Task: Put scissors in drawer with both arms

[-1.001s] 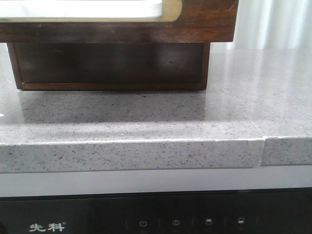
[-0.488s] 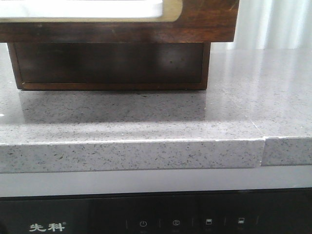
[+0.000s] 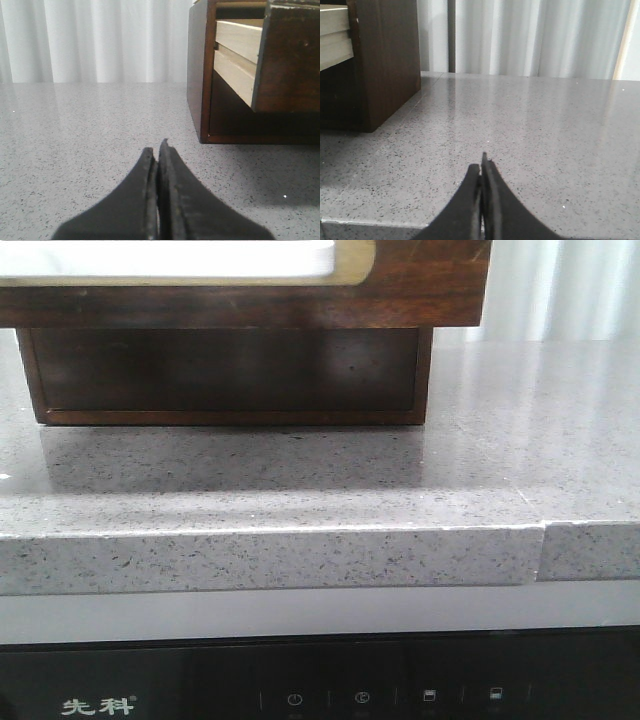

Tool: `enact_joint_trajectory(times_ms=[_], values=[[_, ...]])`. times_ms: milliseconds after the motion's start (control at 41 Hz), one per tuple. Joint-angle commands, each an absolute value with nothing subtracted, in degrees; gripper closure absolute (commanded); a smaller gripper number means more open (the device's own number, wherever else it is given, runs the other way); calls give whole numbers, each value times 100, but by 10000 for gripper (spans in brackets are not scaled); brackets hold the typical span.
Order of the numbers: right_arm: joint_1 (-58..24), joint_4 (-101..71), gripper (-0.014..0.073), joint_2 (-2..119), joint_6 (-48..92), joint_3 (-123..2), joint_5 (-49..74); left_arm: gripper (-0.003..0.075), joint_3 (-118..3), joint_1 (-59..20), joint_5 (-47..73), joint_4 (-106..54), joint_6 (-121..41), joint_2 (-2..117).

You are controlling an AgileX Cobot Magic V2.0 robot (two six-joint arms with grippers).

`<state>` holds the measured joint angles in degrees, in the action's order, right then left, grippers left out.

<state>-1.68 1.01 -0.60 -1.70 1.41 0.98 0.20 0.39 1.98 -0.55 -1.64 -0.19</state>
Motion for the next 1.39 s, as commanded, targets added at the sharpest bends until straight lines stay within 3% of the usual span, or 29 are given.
enact_joint_trajectory(times_ms=[0,1367], values=[[-153,73,650,-162,-63,154,-373,741,170,-3,-305,-102,-116,-117],[-153,-119,650,-156,-294,154,-411,741,170,-3,-305,-102,-116,-117]])
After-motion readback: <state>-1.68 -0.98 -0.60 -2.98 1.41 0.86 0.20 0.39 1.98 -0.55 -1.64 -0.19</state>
